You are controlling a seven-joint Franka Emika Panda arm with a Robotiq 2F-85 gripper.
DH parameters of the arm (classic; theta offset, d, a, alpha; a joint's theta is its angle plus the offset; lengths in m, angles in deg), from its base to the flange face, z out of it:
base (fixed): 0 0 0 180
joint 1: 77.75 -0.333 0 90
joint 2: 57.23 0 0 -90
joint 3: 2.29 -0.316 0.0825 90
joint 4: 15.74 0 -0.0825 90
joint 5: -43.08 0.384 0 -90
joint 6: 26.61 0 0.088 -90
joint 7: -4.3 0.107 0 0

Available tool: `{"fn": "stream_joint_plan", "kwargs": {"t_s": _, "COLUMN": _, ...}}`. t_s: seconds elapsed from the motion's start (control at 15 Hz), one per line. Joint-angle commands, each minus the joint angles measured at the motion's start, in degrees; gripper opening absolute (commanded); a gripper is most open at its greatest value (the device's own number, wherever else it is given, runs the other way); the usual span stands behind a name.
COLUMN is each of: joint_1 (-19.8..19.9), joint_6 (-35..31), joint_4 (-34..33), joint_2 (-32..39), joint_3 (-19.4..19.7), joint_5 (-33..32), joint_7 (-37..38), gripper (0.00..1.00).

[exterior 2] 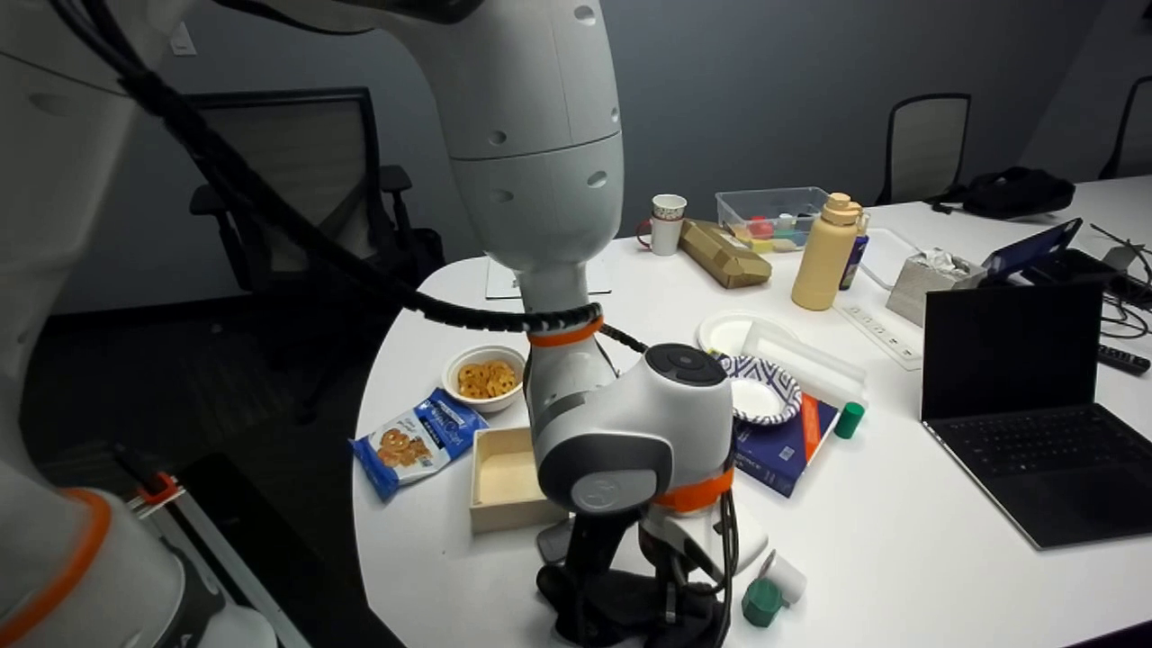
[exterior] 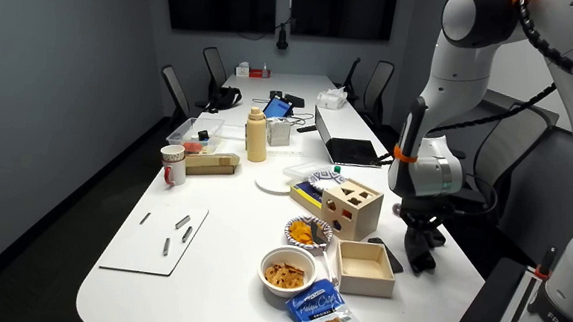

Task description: Use the towel to wipe the right side of the counter.

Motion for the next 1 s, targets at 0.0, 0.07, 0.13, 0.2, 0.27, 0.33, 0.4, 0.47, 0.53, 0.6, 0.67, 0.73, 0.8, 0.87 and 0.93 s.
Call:
{"fn": "stream_joint_plan", "kwargs": {"t_s": 0.0, "joint_1": 2.99, "joint_6": -1.28, "joint_4": 0.7, "joint_2": 0.95, "joint_3": 0.39, "joint_5": 1.66, "joint_7": -0.92, "gripper": 0.02}}
{"fn": "stream_joint_plan", "kwargs": {"t_s": 0.07, "joint_1": 4.12, "joint_6": -0.81, "joint_4": 1.41, "joint_2": 0.45, "joint_3": -0.36, "joint_5": 1.58, "joint_7": -1.53, "gripper": 0.02}}
{"fn": "stream_joint_plan", "kwargs": {"t_s": 0.13, "joint_1": 5.15, "joint_6": -0.63, "joint_4": 2.13, "joint_2": -0.1, "joint_3": -1.2, "joint_5": 1.51, "joint_7": -2.07, "gripper": 0.02}}
{"fn": "stream_joint_plan", "kwargs": {"t_s": 0.2, "joint_1": 5.63, "joint_6": -0.73, "joint_4": 3.24, "joint_2": -0.98, "joint_3": -2.01, "joint_5": 1.29, "joint_7": -2.72, "gripper": 0.02}}
{"fn": "stream_joint_plan", "kwargs": {"t_s": 0.27, "joint_1": 6.22, "joint_6": -0.64, "joint_4": 4.07, "joint_2": -1.85, "joint_3": -2.96, "joint_5": 1.14, "joint_7": -3.49, "gripper": 0.02}}
{"fn": "stream_joint_plan", "kwargs": {"t_s": 0.33, "joint_1": 6.12, "joint_6": -0.66, "joint_4": 5.06, "joint_2": -2.8, "joint_3": -3.61, "joint_5": 0.88, "joint_7": -4.2, "gripper": 0.02}}
{"fn": "stream_joint_plan", "kwargs": {"t_s": 0.4, "joint_1": 6.06, "joint_6": -0.71, "joint_4": 6.04, "joint_2": -3.59, "joint_3": -4.36, "joint_5": 0.74, "joint_7": -4.87, "gripper": 0.02}}
{"fn": "stream_joint_plan", "kwargs": {"t_s": 0.47, "joint_1": 6.0, "joint_6": -0.56, "joint_4": 6.9, "joint_2": -4.31, "joint_3": -5.14, "joint_5": 0.73, "joint_7": -5.34, "gripper": 0.02}}
{"fn": "stream_joint_plan", "kwargs": {"t_s": 0.53, "joint_1": 5.69, "joint_6": -0.58, "joint_4": 7.49, "joint_2": -4.72, "joint_3": -5.9, "joint_5": 0.72, "joint_7": -5.64, "gripper": 0.02}}
{"fn": "stream_joint_plan", "kwargs": {"t_s": 0.6, "joint_1": 5.7, "joint_6": -0.47, "joint_4": 7.79, "joint_2": -4.89, "joint_3": -6.83, "joint_5": 0.74, "joint_7": -5.94, "gripper": 0.02}}
{"fn": "stream_joint_plan", "kwargs": {"t_s": 0.67, "joint_1": 5.8, "joint_6": -0.41, "joint_4": 7.76, "joint_2": -4.84, "joint_3": -7.9, "joint_5": 0.82, "joint_7": -6.19, "gripper": 0.02}}
{"fn": "stream_joint_plan", "kwargs": {"t_s": 0.73, "joint_1": 5.63, "joint_6": -0.42, "joint_4": 7.47, "joint_2": -4.5, "joint_3": -8.57, "joint_5": 0.77, "joint_7": -6.3, "gripper": 0.02}}
{"fn": "stream_joint_plan", "kwargs": {"t_s": 0.8, "joint_1": 5.94, "joint_6": -0.63, "joint_4": 6.52, "joint_2": -3.86, "joint_3": -9.7, "joint_5": 0.88, "joint_7": -6.46, "gripper": 0.02}}
{"fn": "stream_joint_plan", "kwargs": {"t_s": 0.87, "joint_1": 5.85, "joint_6": -0.68, "joint_4": 5.37, "joint_2": -3.01, "joint_3": -10.07, "joint_5": 0.91, "joint_7": -6.36, "gripper": 0.02}}
{"fn": "stream_joint_plan", "kwargs": {"t_s": 0.93, "joint_1": 6.02, "joint_6": -0.27, "joint_4": 4.1, "joint_2": -2.45, "joint_3": -10.61, "joint_5": 0.92, "joint_7": -6.4, "gripper": 0.02}}
